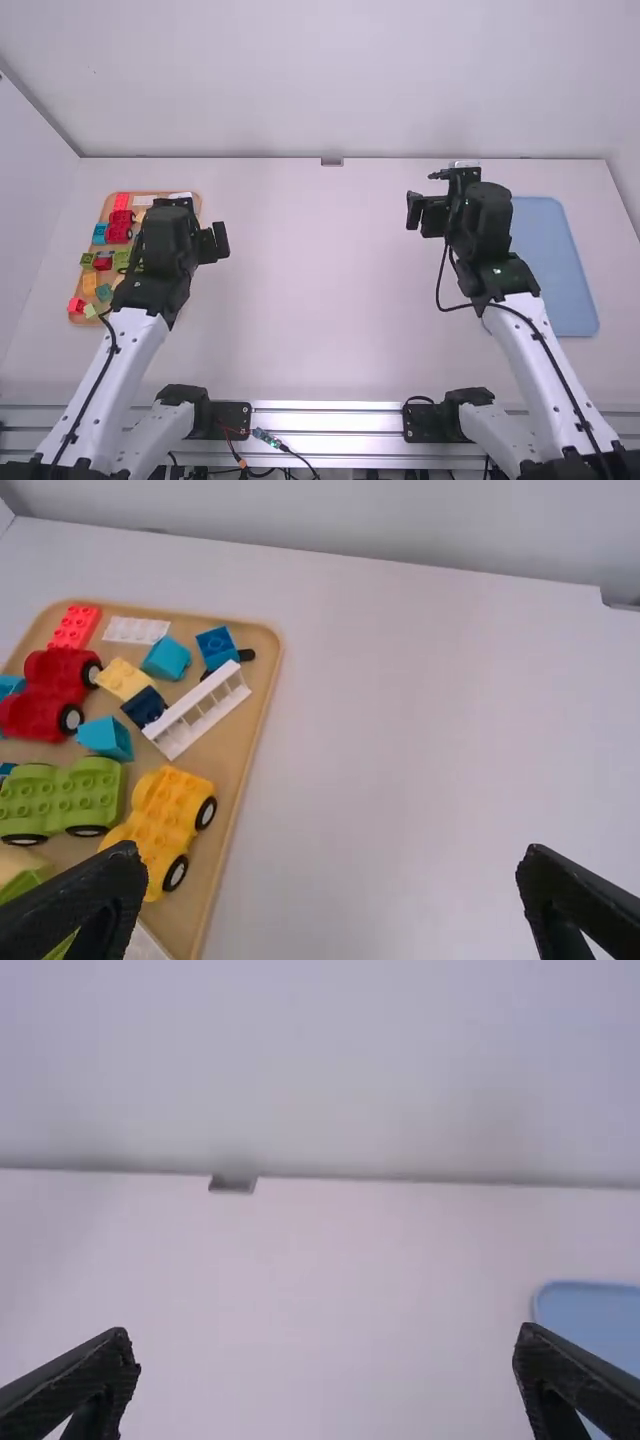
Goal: Assemble lego blocks to make yellow taxi
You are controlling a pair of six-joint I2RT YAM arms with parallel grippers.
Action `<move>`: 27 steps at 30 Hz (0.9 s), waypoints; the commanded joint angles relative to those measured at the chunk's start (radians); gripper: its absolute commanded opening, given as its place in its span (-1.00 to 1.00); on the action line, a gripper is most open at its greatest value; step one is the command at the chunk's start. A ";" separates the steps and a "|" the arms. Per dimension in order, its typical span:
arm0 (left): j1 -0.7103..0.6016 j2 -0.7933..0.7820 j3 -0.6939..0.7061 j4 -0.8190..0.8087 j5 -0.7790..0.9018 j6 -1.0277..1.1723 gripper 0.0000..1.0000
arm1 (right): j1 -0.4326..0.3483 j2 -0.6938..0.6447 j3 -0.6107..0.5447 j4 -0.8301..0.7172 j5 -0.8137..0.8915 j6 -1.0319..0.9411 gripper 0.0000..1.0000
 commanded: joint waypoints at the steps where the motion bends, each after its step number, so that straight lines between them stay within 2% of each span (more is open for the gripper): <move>1: -0.003 0.002 0.014 0.000 -0.018 0.006 0.98 | 0.002 0.034 0.020 -0.009 -0.016 0.005 0.98; 5: 0.004 0.002 0.015 0.000 -0.018 0.017 0.98 | -0.001 0.081 0.024 -0.027 -0.051 0.005 0.98; 10: 0.081 0.002 0.015 0.000 0.006 0.005 0.98 | -0.019 0.133 0.051 -0.077 -0.050 0.023 0.98; 18: 0.290 0.019 0.025 -0.006 0.217 0.070 0.98 | -0.018 0.212 0.119 -0.154 -0.050 0.014 0.98; 21: 0.342 0.075 0.074 -0.046 0.250 0.113 0.98 | -0.018 0.251 0.158 -0.193 -0.051 0.012 0.98; 27: 0.354 0.227 0.213 -0.135 0.247 0.223 0.98 | -0.021 0.326 0.233 -0.268 -0.051 -0.008 0.98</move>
